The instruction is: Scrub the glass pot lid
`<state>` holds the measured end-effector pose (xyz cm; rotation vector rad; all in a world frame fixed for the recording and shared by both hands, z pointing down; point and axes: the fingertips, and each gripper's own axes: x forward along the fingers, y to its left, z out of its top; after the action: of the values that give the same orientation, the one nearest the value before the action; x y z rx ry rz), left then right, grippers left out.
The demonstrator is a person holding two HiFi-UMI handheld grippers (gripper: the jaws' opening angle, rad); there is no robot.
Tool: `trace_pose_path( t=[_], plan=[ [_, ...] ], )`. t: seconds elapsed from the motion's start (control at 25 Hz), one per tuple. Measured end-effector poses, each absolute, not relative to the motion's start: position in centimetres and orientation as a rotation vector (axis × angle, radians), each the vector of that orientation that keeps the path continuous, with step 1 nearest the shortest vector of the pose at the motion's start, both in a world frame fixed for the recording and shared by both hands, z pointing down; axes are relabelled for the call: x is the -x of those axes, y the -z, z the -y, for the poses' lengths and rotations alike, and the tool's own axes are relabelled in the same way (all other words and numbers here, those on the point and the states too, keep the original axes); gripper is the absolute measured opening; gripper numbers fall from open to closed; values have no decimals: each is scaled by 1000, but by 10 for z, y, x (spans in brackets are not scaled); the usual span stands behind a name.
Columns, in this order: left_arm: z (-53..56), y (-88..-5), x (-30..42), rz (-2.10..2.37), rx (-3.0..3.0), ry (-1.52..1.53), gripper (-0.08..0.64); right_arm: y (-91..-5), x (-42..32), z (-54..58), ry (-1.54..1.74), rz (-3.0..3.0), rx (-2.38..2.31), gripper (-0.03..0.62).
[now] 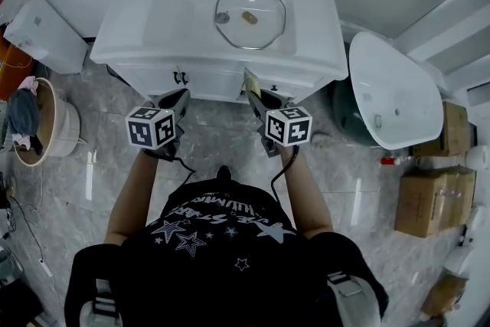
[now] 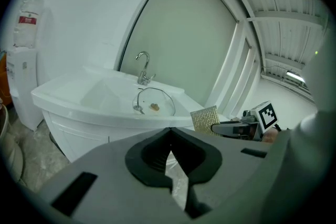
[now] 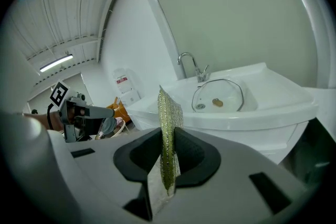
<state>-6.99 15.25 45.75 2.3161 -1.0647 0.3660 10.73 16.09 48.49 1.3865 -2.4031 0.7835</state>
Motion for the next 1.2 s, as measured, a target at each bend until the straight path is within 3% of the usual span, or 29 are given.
trace_pose_path(
  t=[0.56, 1.2],
  plan=[
    [-105, -457, 67, 1066, -2315, -349, 8, -479, -123, -107, -768, 2420, -1413, 70],
    [84, -454, 67, 982, -2350, -342, 8, -475, -125, 67, -749, 2360, -1518, 71]
  ],
)
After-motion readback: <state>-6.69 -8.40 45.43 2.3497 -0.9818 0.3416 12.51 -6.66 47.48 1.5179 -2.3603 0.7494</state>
